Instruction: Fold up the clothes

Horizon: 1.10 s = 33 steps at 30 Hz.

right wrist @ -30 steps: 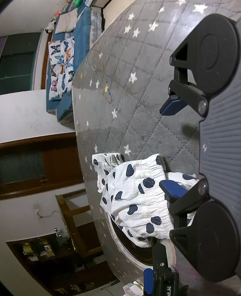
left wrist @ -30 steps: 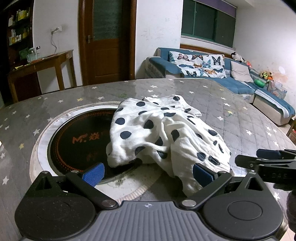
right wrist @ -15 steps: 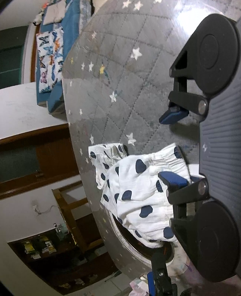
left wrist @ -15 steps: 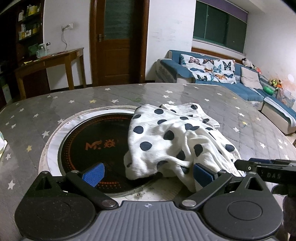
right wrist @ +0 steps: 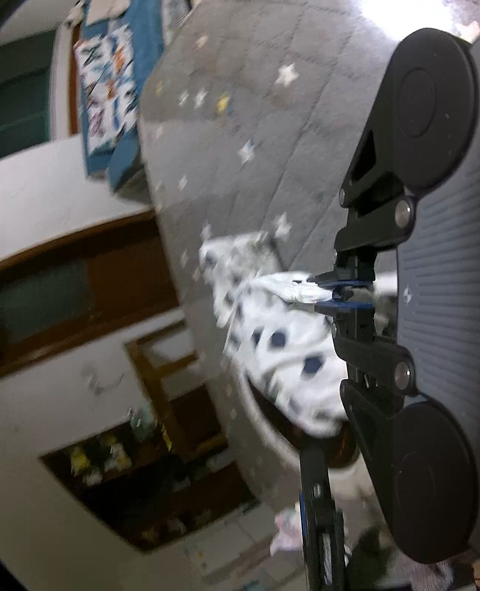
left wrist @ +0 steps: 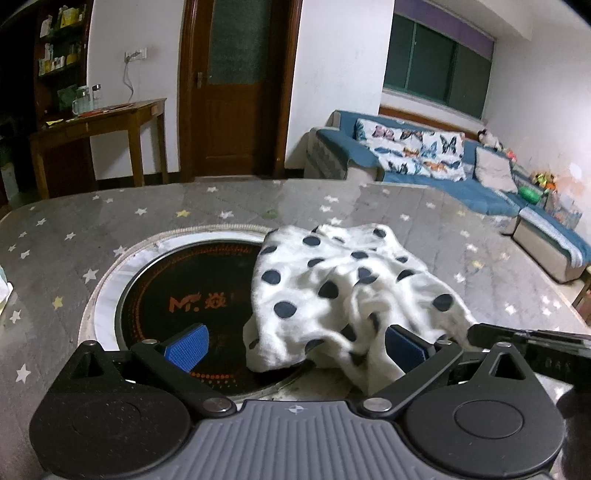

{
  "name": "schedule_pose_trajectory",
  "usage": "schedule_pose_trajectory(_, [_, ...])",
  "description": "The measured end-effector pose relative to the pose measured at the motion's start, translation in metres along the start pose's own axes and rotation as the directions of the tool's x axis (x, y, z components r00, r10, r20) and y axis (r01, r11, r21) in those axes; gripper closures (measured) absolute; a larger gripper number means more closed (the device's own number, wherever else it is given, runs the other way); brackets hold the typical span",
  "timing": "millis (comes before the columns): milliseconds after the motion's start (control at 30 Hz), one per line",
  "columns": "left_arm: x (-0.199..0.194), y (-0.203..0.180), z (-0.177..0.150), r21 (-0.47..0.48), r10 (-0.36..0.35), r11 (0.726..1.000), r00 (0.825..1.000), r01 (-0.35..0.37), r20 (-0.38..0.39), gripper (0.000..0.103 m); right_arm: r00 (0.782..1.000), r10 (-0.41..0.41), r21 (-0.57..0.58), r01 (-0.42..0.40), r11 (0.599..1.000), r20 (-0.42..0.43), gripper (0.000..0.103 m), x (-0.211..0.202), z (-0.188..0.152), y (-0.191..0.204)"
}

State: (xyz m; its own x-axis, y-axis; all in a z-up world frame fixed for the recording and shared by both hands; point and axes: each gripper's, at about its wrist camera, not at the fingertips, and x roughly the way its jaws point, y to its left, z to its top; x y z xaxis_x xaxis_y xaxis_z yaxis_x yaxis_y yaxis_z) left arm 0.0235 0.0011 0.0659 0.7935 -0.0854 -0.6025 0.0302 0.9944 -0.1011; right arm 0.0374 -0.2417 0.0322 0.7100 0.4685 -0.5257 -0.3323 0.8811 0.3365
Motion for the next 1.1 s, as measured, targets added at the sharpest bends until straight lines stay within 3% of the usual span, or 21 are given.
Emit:
schedule_pose_trajectory(133, [-0.014, 0.005, 0.009, -0.021, -0.034, 0.999, 0.999, 0.034, 0.025, 0.000, 0.995, 0.102, -0.090, -0.101, 0.991, 0.009, 0.096, -0.008, 0.005, 0.033])
schedule_pose_trajectory(367, [-0.019, 0.018, 0.013, -0.042, -0.061, 0.997, 0.998, 0.062, 0.018, 0.000, 0.963, 0.257, -0.217, -0.268, 0.939, -0.078, 0.096, 0.002, -0.008, 0.091])
schedule_pose_trajectory(467, [-0.017, 0.026, 0.012, -0.062, -0.072, 0.995, 0.997, 0.072, 0.005, 0.001, 0.959, 0.267, -0.233, -0.282, 0.931, -0.094, 0.096, 0.000, -0.013, 0.097])
schedule_pose_trajectory(533, [-0.010, 0.032, 0.008, -0.081, -0.062, 0.995, 0.998, 0.061, -0.019, 0.009, 0.958, 0.268, -0.238, -0.284, 0.929, -0.099, 0.095, -0.003, -0.017, 0.098])
schedule_pose_trajectory(800, [0.012, 0.057, -0.010, -0.144, -0.025, 0.990, 0.996, 0.012, -0.091, 0.012, 0.955, 0.269, -0.261, -0.292, 0.920, -0.121, 0.082, -0.016, -0.031, 0.104])
schedule_pose_trajectory(967, [0.007, 0.062, -0.018, -0.158, -0.027, 0.987, 0.995, 0.011, -0.097, 0.011, 0.989, 0.115, -0.217, -0.132, 0.967, -0.090, 0.082, -0.018, -0.026, 0.065])
schedule_pose_trajectory(1100, [0.007, 0.061, -0.018, -0.162, -0.029, 0.987, 0.995, 0.012, -0.099, 0.009, 0.997, 0.005, -0.175, -0.018, 0.984, -0.074, 0.079, -0.018, -0.025, 0.033])
